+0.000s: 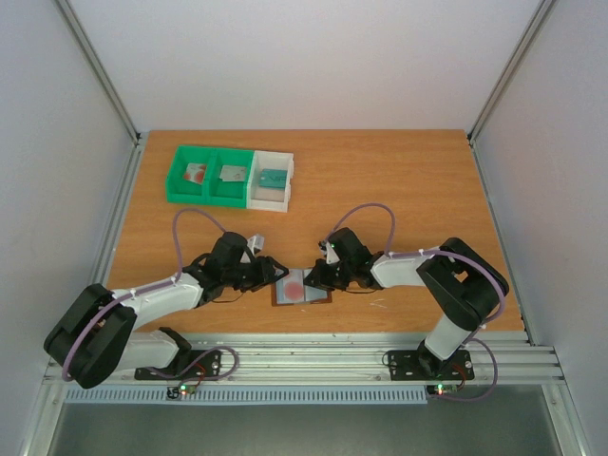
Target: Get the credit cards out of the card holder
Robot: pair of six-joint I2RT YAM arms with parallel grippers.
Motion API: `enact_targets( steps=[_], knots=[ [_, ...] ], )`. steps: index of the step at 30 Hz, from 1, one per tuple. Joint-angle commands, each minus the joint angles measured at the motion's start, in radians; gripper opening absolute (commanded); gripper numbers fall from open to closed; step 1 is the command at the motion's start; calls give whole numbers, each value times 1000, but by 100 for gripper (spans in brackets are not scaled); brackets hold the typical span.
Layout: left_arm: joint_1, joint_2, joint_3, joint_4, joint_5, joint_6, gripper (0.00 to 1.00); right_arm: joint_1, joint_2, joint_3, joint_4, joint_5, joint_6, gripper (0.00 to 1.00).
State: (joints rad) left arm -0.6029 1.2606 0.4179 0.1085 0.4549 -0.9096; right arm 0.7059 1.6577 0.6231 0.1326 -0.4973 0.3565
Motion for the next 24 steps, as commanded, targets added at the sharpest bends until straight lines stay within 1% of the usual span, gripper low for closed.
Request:
enact_targets(
  steps=[1,6,10,14,17,19,24],
  knots=[
    [-5,-3,-24,77,1,2,50,2,-88,-24,-87,37,23,9],
    [-5,25,-26,103,-4,-3,50,8,-121,5,-124,46,20,15],
    [-5,37,-47,170,0,-34,49,9,-87,35,-156,53,16,15],
    [-4,42,-44,180,14,-36,49,17,-46,42,-140,42,22,15],
    [-5,43,-44,184,21,-30,49,20,-13,46,-145,49,12,13],
    [-5,47,-45,197,34,-26,49,18,8,40,-137,48,7,10],
    [-5,67,-51,241,67,-49,49,18,20,16,-106,72,2,5]
  ],
)
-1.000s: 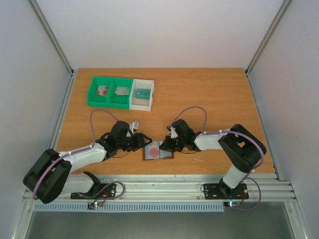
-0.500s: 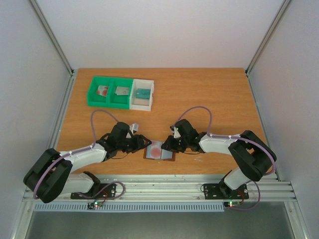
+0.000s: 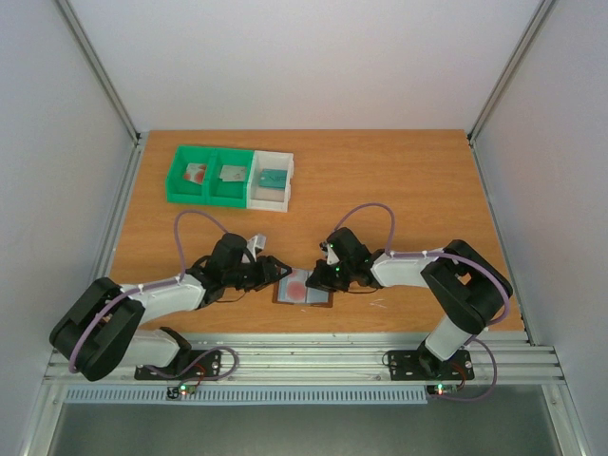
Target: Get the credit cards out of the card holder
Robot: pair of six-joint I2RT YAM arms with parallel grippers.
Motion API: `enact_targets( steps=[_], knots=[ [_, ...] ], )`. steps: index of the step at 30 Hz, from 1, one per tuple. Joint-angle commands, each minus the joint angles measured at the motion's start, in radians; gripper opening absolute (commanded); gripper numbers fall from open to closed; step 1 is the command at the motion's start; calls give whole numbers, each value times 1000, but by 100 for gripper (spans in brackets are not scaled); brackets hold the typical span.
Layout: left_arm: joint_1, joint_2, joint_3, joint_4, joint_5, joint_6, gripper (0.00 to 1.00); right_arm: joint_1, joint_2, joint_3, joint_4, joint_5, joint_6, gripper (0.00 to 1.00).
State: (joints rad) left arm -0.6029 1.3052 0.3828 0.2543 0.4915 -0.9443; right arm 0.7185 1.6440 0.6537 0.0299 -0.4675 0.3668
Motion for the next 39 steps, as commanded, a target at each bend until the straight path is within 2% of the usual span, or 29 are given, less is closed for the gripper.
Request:
enact_targets(
  steps=[1,7,22,27,31,35,39],
  knots=[
    [-5,23,-16,97,32,-16,49,7,35,-17,-1,45,-8,4],
    [-5,33,-2,65,25,4,49,7,34,-23,7,50,-7,2],
    [-4,132,14,120,41,10,48,6,40,-48,54,33,8,2],
    [-5,151,5,157,54,-9,44,7,45,-52,67,24,14,2],
    [-4,156,11,164,69,-18,32,6,41,-52,71,18,15,2],
    [-4,121,15,129,63,-29,14,7,31,-54,72,6,29,2],
    [-4,103,21,93,59,-24,11,7,8,-56,67,8,32,2]
  ],
)
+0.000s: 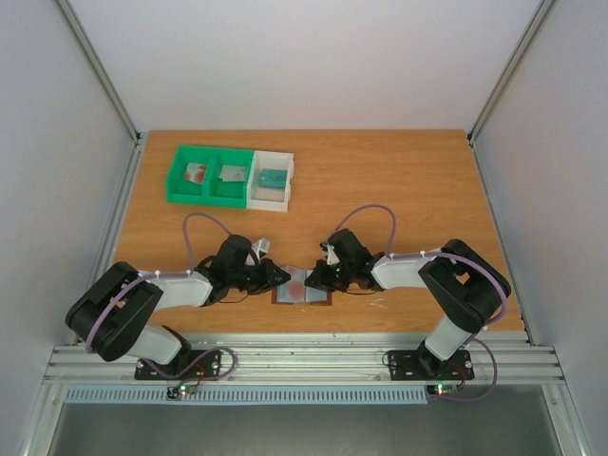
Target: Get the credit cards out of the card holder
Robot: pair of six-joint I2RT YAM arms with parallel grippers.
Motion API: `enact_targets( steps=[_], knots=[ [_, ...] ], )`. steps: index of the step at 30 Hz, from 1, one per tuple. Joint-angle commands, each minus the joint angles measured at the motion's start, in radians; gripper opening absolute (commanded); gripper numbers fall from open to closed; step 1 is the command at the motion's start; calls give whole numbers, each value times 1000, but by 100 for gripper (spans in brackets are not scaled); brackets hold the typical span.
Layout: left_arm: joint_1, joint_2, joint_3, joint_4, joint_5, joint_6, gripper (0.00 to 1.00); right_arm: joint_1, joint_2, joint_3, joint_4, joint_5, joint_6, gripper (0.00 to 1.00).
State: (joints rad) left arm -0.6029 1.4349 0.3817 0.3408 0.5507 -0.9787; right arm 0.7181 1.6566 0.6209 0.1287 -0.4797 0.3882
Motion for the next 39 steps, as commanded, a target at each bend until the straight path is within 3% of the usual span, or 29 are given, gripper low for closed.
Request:
enact_targets(
  steps=[1,10,26,33,39],
  knots=[
    [-6,-26,21,12,2,7,13,6,-10,-23,-32,20,11,3],
    [-62,-24,45,62,5,-33,28,8,-14,-32,16,-9,17,5],
    [-144,5,115,32,-43,-55,33,6,-122,-59,-36,40,-31,15],
    [-147,58,157,49,-22,-58,34,6,-213,-55,-163,96,-61,23],
    [-149,77,179,56,-16,-60,34,6,-334,-48,-300,192,-102,24]
  ],
)
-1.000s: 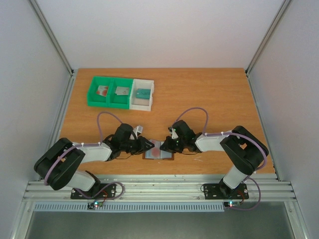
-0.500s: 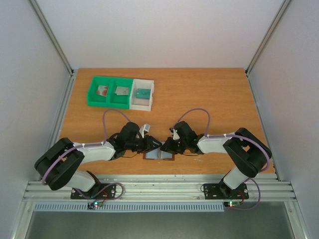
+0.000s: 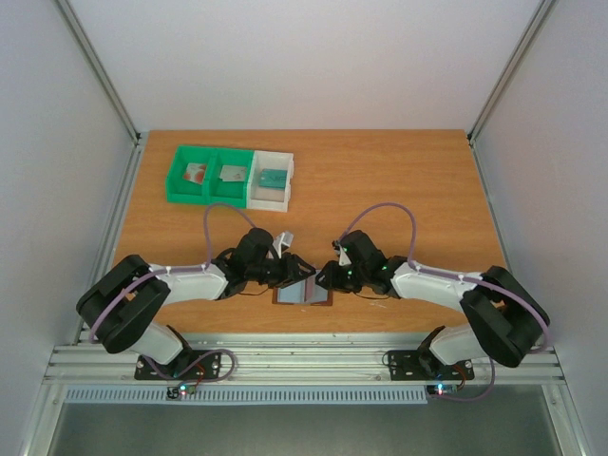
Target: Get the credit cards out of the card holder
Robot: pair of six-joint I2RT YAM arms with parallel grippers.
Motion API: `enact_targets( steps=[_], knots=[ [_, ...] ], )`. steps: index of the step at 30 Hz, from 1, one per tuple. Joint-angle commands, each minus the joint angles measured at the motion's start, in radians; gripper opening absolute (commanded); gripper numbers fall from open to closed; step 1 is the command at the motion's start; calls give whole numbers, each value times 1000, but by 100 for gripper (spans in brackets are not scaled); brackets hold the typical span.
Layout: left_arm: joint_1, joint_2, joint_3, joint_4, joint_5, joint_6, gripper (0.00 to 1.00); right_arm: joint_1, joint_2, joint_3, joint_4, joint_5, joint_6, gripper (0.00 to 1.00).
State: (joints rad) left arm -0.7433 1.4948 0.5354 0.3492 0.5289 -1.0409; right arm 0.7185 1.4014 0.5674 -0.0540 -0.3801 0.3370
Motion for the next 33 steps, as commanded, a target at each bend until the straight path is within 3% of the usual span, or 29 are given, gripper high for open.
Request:
enact_targets(
  steps=[1,9,16,23,33],
  knots=[
    [-8,18,22,48,6,2,34,5,-101,7,-140,106,-55,24],
    [-9,6,11,-6,-16,28,36,5,-189,30,-243,161,-77,26],
    [-9,-15,5,-111,-98,84,37,6,-154,48,-220,124,-71,26],
    [-9,-7,-18,-116,-132,97,37,7,-113,43,-159,57,-64,18],
    [-9,40,-34,-40,-116,72,37,6,-37,63,-146,46,-72,17]
  ],
)
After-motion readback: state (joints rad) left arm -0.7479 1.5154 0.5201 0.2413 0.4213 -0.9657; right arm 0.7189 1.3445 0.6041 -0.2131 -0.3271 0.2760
